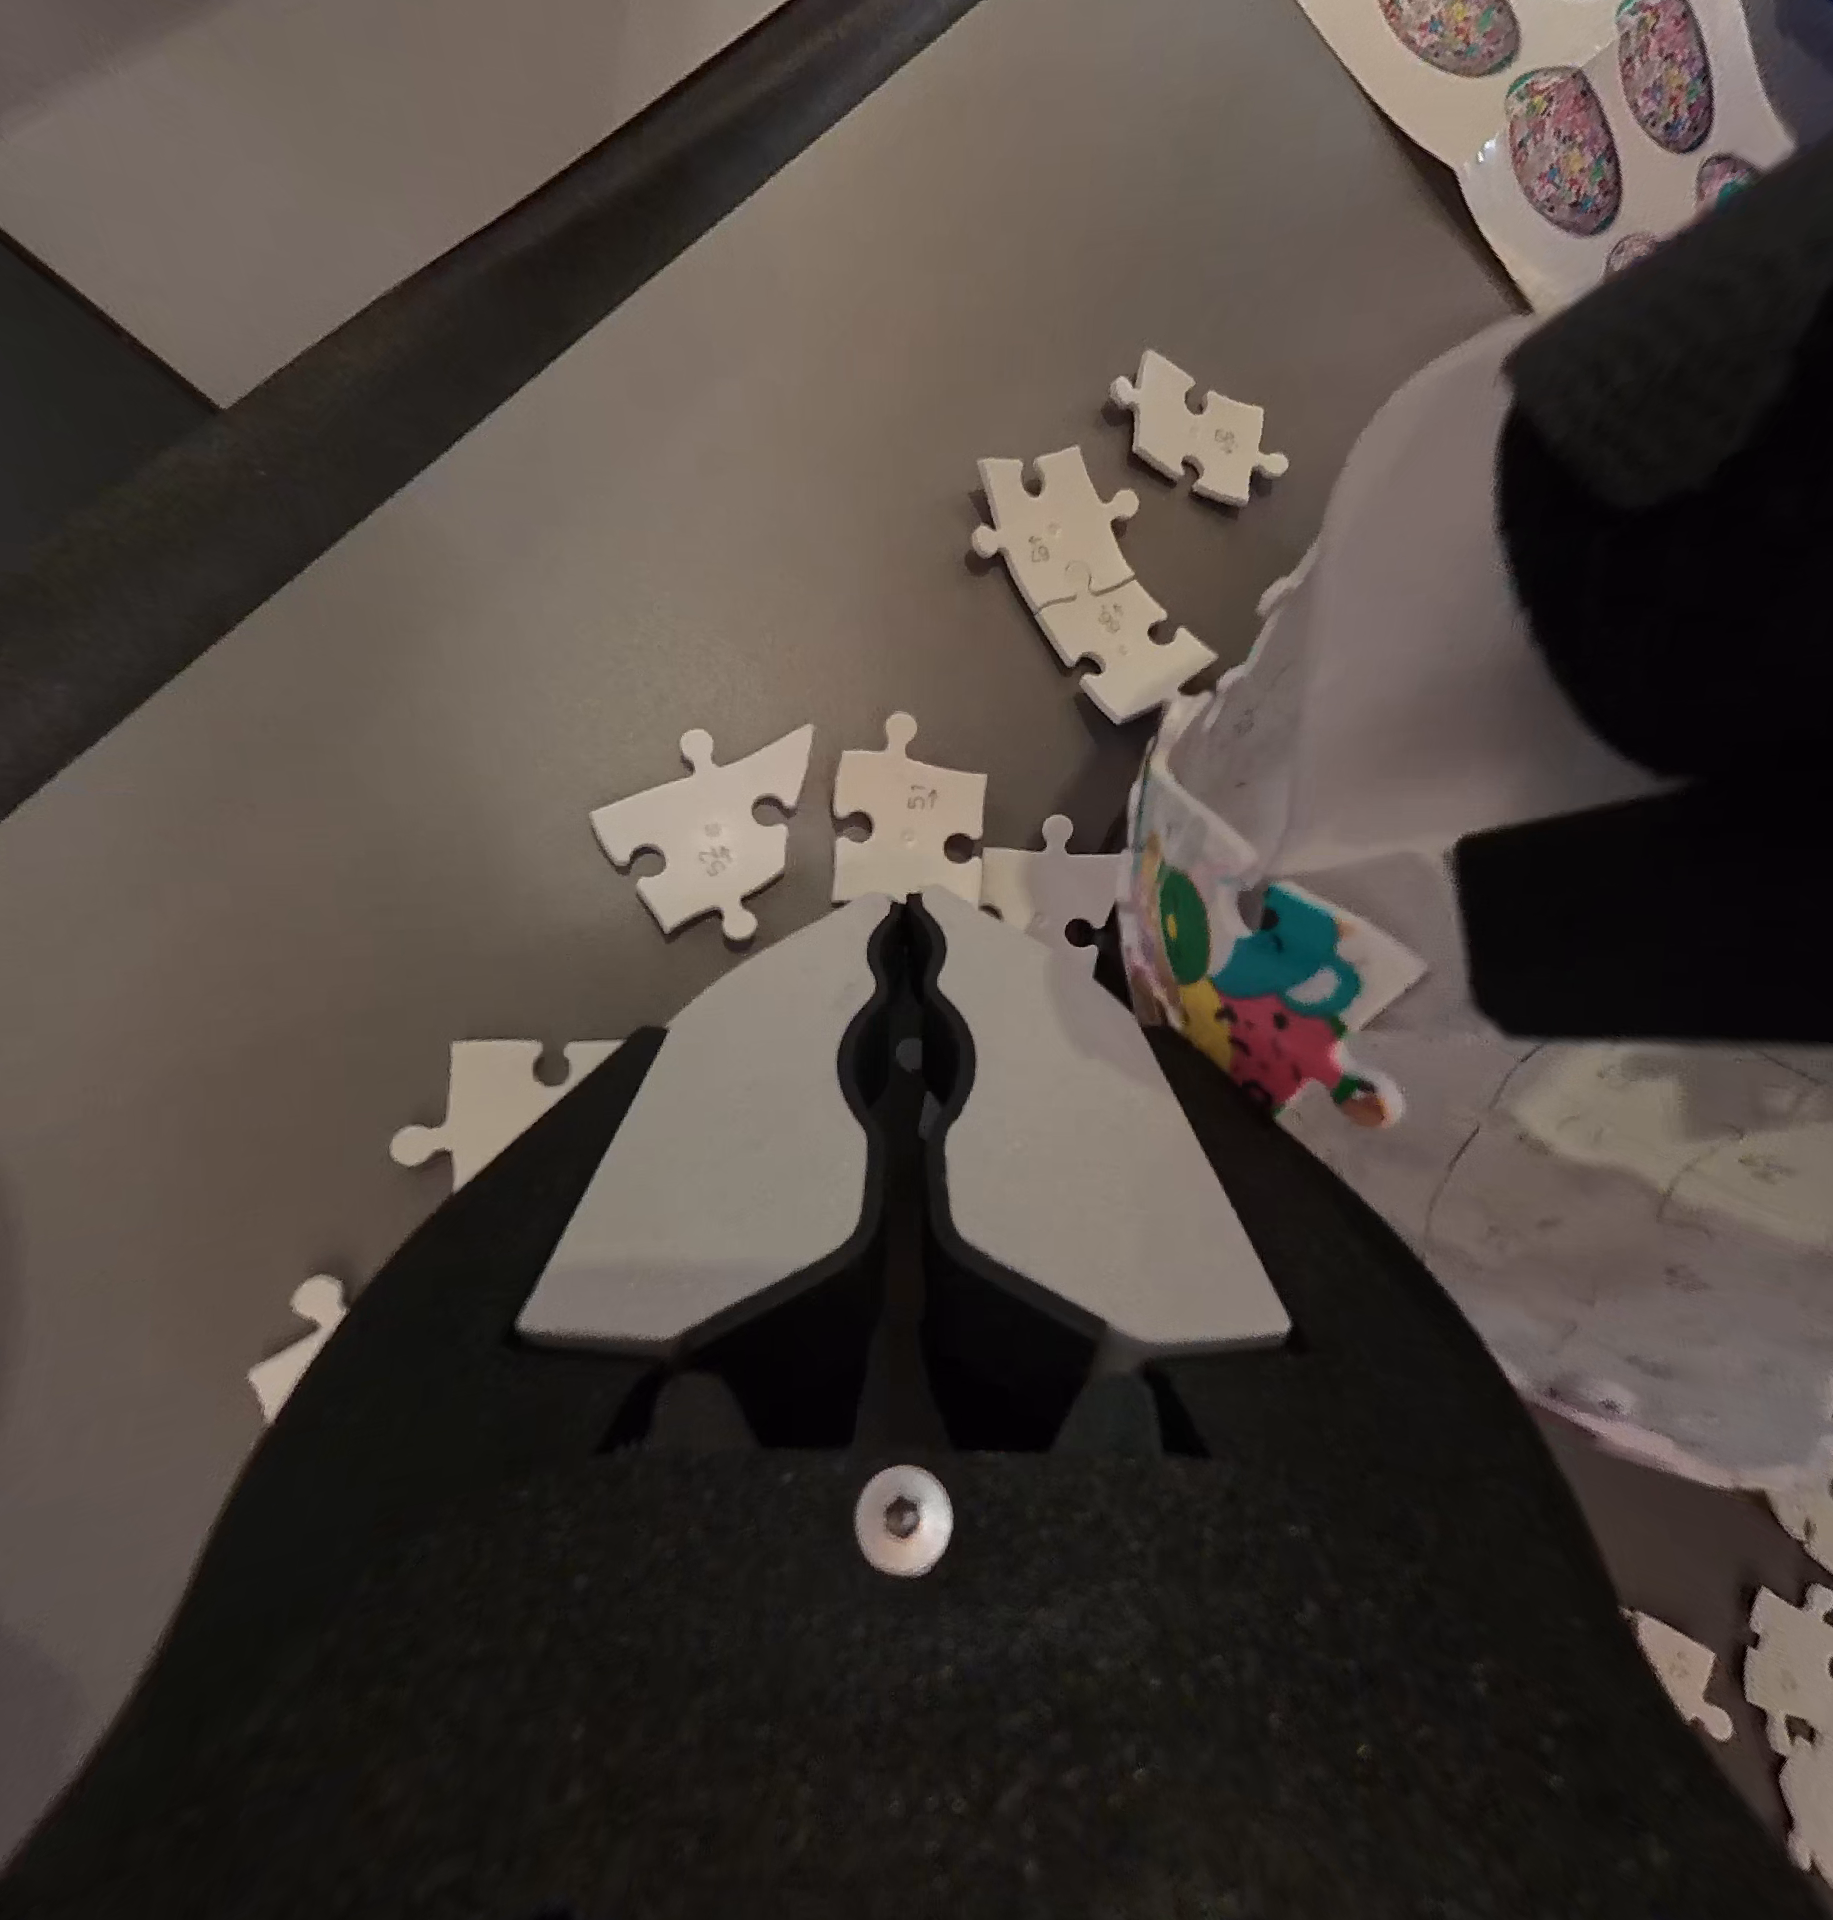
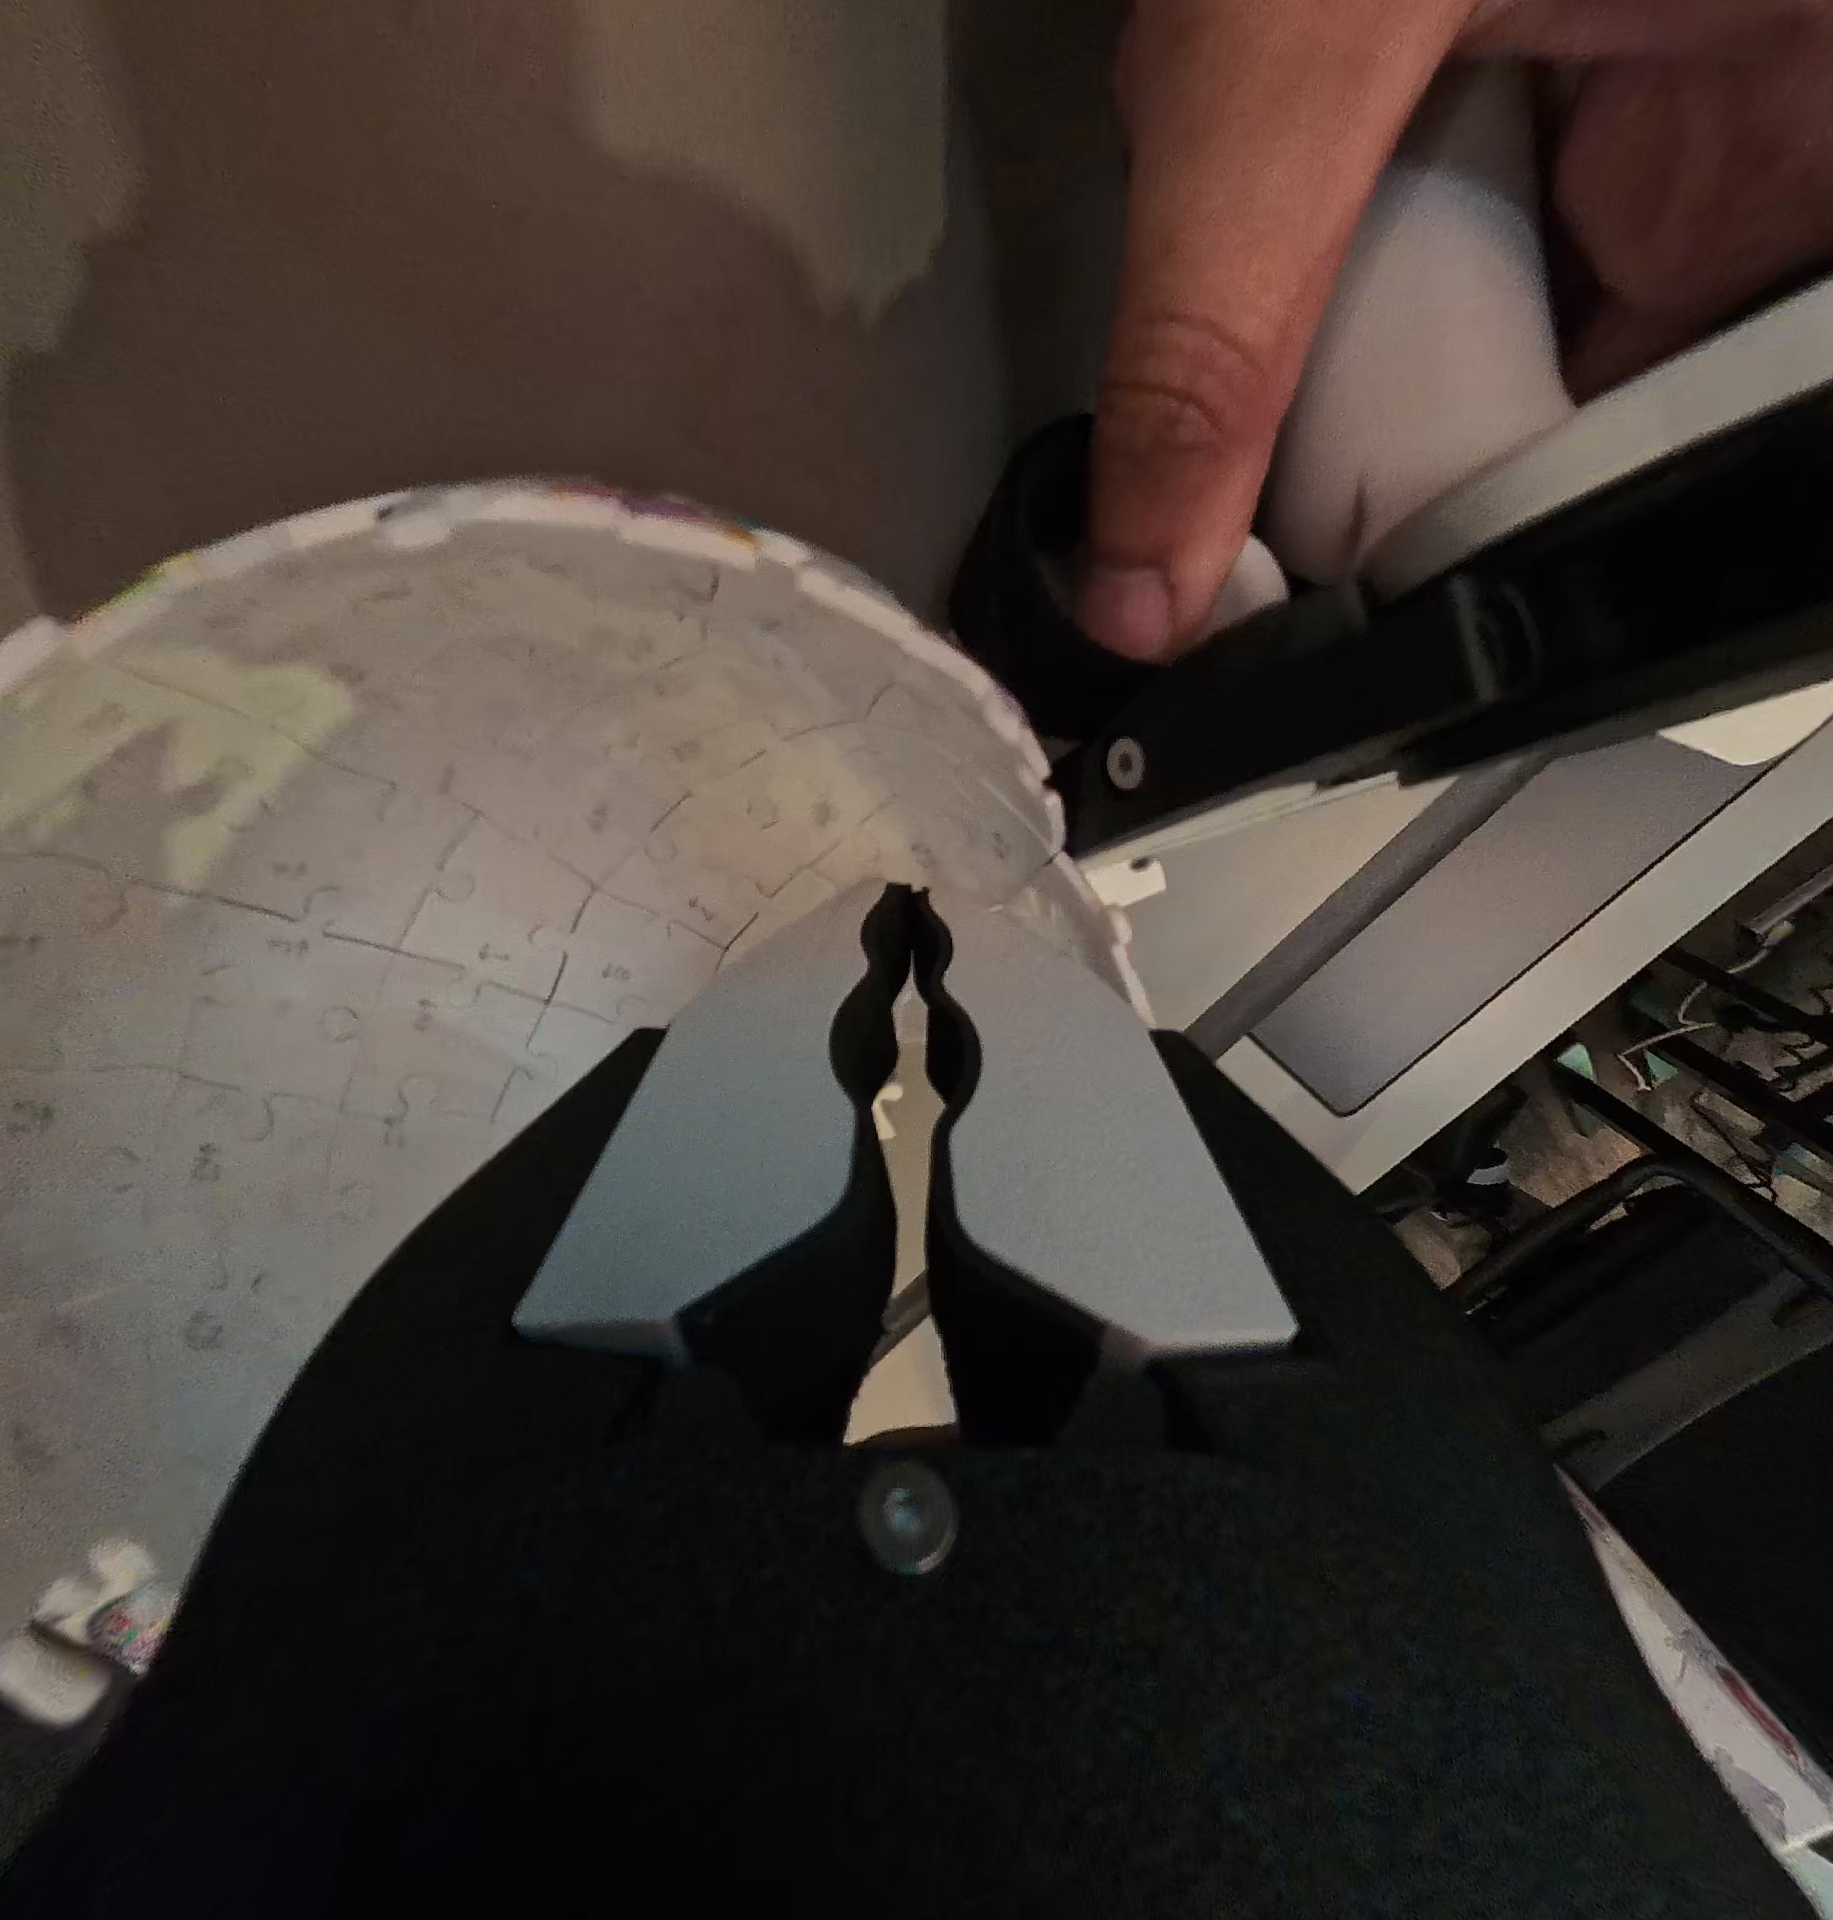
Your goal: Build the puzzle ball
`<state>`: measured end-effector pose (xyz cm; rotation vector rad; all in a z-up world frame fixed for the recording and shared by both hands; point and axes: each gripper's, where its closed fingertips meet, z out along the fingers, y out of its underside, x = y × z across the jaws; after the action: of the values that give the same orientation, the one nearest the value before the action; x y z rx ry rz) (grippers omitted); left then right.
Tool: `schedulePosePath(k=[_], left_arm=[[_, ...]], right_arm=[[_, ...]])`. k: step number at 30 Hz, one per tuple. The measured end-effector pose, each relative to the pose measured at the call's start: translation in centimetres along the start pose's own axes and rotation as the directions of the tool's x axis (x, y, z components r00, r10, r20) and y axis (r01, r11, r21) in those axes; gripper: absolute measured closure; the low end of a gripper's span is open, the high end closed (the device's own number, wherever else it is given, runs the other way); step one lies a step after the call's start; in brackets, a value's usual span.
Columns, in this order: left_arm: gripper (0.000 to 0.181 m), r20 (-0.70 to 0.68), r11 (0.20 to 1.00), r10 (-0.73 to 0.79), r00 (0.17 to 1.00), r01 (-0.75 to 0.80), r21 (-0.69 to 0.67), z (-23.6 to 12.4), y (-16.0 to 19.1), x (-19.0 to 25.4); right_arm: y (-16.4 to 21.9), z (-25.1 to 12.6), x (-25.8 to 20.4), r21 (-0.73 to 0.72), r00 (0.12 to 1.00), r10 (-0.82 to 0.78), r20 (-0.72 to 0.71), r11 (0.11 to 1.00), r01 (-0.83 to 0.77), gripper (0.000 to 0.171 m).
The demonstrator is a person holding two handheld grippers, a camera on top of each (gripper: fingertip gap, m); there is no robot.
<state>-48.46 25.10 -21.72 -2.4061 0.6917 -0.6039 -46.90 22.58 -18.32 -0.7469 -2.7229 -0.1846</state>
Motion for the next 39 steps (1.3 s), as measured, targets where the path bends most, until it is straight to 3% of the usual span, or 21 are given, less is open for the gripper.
schedulePosePath(k=[6, 25, 30, 36, 39], left_arm=[[0.181, 0.062, 1.0, -0.013, 0.998, 0.012, 0.009, -0.5, 0.7, 0.3], [0.181, 0.053, 1.0, -0.03, 0.998, 0.029, 0.01, -0.4, 1.0, 1.2], [0.181, 0.039, 0.996, -0.088, 0.995, 0.087, 0.037, -0.5, 1.4, 2.2], [0.181, 0.006, 0.994, -0.101, 0.995, 0.101, 0.043, -0.6, 2.1, 3.8], [0.181, -0.012, 0.994, -0.097, 0.995, 0.097, 0.043, -0.7, 2.5, 4.9]], right_arm=[[0.5, -1.2, -0.5, 0.041, 0.998, 0.042, 0.041, 0.998, -0.044, 0.171], [-0.8, -0.1, -0.9, 0.089, 0.996, 0.036, 0.078, 0.995, -0.043, 0.171], [-0.7, -2.0, -0.7, 0.146, 0.996, 0.059, 0.068, 0.987, -0.069, 0.171], [-0.5, -7.6, -0.1, 0.346, 0.954, 0.289, 0.078, 0.89, -0.298, 0.171], [0.2, -8.8, -0.3, 0.373, 0.829, 0.542, 0.138, 0.747, -0.551, 0.171]])
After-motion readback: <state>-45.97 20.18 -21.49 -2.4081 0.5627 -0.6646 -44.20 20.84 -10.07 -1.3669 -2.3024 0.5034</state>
